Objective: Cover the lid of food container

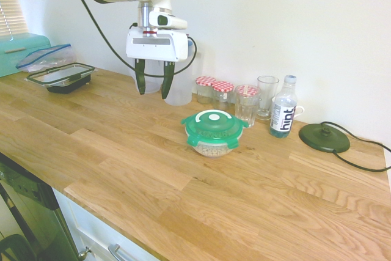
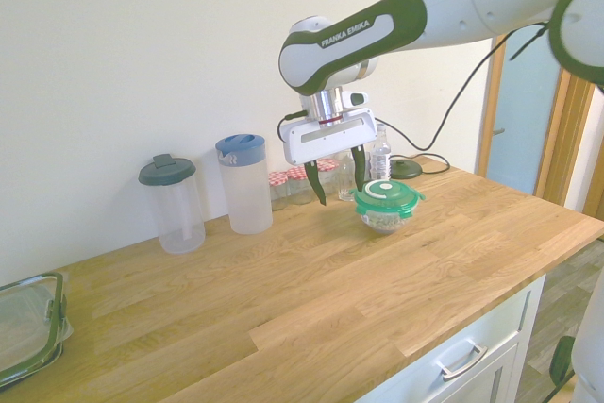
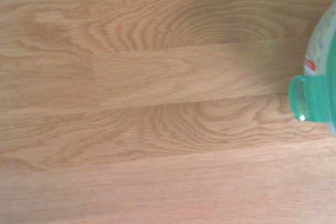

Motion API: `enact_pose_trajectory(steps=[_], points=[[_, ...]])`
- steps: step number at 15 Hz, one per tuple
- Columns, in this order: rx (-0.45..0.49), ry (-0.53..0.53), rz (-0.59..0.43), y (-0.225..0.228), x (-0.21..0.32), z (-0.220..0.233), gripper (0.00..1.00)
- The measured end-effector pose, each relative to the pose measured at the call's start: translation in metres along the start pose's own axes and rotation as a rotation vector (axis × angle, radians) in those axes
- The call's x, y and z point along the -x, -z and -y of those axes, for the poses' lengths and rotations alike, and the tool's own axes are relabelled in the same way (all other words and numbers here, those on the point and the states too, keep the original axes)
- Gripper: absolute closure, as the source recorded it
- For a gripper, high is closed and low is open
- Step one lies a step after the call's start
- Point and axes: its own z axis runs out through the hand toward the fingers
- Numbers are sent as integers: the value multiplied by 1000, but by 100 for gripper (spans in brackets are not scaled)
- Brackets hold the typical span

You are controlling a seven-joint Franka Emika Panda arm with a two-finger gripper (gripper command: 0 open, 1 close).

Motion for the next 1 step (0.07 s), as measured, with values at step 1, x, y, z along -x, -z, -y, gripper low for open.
enact_pose_trajectory(steps=[1], points=[[-53, 4, -19, 4, 11, -7, 0]])
